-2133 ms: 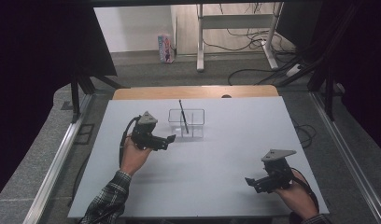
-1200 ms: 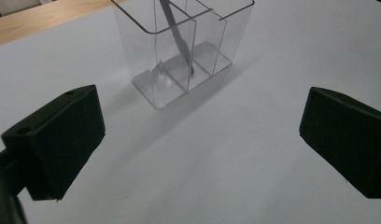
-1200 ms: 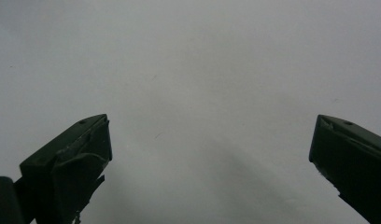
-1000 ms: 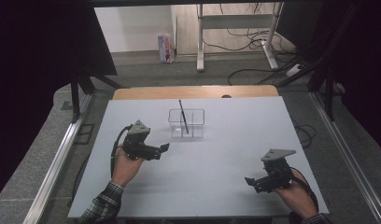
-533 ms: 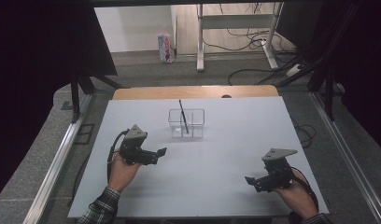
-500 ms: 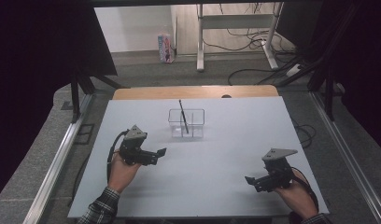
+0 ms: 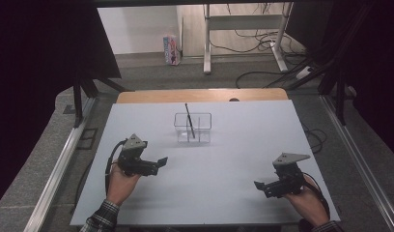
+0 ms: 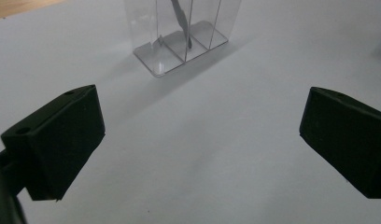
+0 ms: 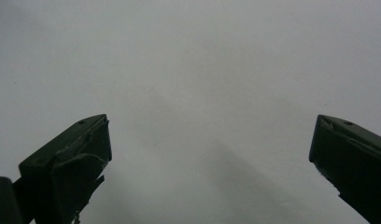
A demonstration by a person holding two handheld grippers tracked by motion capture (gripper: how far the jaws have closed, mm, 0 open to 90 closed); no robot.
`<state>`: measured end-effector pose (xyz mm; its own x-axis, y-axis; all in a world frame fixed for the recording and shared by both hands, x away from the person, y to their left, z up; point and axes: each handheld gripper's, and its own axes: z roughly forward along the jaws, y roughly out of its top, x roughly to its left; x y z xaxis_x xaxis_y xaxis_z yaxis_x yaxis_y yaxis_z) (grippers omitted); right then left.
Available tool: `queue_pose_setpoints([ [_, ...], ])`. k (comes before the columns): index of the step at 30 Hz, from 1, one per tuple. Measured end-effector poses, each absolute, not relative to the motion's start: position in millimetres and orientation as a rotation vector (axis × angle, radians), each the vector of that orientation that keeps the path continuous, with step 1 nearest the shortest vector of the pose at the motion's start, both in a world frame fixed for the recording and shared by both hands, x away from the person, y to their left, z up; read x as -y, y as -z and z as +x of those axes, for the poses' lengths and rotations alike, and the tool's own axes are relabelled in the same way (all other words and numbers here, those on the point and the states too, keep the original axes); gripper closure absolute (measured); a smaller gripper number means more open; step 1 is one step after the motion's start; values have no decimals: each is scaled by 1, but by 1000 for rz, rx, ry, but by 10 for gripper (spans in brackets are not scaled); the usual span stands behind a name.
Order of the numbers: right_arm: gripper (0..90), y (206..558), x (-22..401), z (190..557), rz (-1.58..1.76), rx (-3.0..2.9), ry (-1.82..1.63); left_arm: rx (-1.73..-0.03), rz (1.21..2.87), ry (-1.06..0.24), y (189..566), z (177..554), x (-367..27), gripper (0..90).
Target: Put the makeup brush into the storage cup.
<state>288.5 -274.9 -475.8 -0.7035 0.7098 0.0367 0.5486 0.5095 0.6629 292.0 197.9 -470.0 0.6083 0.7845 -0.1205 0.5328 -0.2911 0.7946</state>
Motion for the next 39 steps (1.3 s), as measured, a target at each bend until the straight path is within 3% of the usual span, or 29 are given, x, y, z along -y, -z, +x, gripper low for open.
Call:
queue_pose_setpoints([
  [39,0,476,274,288,1089,-2502,-974,-1083,1982,-440,475,248,-219,7],
])
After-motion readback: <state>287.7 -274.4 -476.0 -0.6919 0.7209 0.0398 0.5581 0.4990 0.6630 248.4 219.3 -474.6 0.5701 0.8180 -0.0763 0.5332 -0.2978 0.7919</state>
